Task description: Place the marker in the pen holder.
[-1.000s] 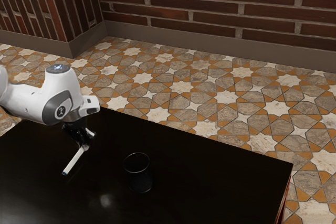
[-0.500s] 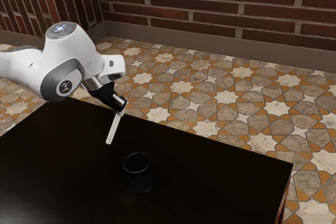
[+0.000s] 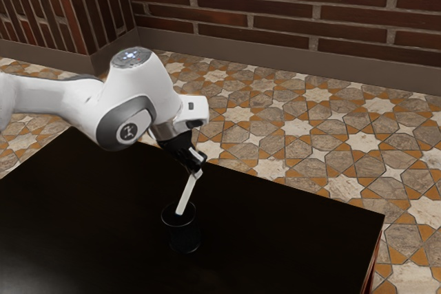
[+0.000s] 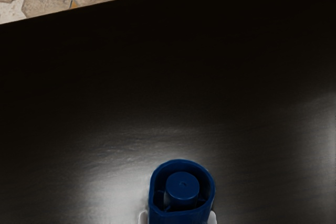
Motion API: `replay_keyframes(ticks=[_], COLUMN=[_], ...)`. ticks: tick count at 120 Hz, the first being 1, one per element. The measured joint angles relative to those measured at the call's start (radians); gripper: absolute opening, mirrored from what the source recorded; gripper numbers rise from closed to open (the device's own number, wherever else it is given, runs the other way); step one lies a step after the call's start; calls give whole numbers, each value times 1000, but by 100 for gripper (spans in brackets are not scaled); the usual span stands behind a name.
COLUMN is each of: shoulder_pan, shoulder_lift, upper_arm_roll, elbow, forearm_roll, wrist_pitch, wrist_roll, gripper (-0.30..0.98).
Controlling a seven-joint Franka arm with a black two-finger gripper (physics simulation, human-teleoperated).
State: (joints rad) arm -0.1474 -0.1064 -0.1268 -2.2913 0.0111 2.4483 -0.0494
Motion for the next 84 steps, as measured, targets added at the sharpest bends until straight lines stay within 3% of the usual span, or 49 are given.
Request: replay_keyframes(ticks=[36,57,76,84], shoulder_pan=[15,13,39,50], shoulder_lift=[37,24,11,5], upper_arm_roll=[-2,0,38,71], elbow=[-41,-28,353,429], forearm_roll=[-6,-25,-22,-20], wrist_pitch=[-2,-33,-361,-482], wrist_roll=[-11,8,91,141], gripper=[-9,28,49,54])
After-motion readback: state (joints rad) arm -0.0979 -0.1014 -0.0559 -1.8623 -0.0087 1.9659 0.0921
